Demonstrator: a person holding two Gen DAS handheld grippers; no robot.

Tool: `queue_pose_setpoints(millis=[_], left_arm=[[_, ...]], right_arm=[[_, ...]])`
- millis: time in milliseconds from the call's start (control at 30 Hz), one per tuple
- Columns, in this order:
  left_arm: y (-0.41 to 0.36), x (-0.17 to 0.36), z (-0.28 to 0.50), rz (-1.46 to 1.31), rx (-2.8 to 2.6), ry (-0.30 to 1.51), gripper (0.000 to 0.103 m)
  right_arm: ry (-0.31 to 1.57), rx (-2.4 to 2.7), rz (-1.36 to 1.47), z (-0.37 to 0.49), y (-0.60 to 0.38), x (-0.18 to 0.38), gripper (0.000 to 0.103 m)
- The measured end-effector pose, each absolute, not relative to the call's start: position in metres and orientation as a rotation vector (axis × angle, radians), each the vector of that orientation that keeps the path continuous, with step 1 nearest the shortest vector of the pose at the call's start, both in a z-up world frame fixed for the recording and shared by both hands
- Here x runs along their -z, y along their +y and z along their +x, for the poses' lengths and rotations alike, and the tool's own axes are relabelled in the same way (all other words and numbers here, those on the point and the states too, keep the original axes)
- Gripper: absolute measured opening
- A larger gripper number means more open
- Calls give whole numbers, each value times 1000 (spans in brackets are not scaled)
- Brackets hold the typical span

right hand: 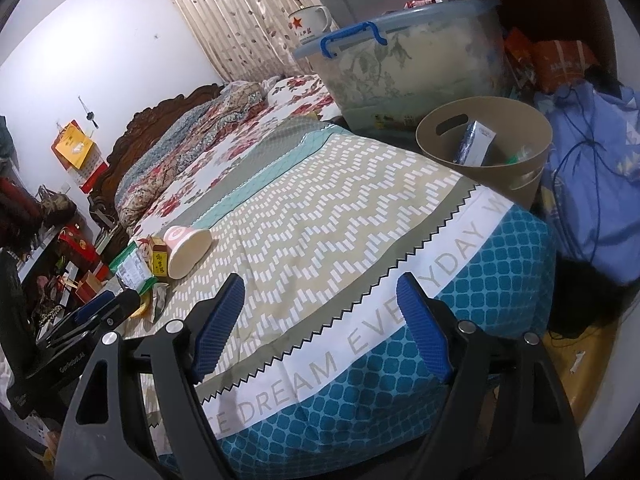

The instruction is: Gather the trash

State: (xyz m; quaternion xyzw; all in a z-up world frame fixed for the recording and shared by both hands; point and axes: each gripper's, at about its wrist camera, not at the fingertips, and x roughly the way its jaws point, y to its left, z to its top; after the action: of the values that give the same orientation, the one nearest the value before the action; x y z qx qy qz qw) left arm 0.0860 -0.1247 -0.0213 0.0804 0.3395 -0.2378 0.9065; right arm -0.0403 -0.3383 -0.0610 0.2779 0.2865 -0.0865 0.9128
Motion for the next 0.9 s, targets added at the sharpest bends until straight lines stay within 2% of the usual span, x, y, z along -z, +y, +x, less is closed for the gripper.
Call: queue_pose_setpoints(millis=[900], left_arm=[[-84,25,91,126,431,695,78]], right_arm=[[643,126,509,-18,-306,61,79]])
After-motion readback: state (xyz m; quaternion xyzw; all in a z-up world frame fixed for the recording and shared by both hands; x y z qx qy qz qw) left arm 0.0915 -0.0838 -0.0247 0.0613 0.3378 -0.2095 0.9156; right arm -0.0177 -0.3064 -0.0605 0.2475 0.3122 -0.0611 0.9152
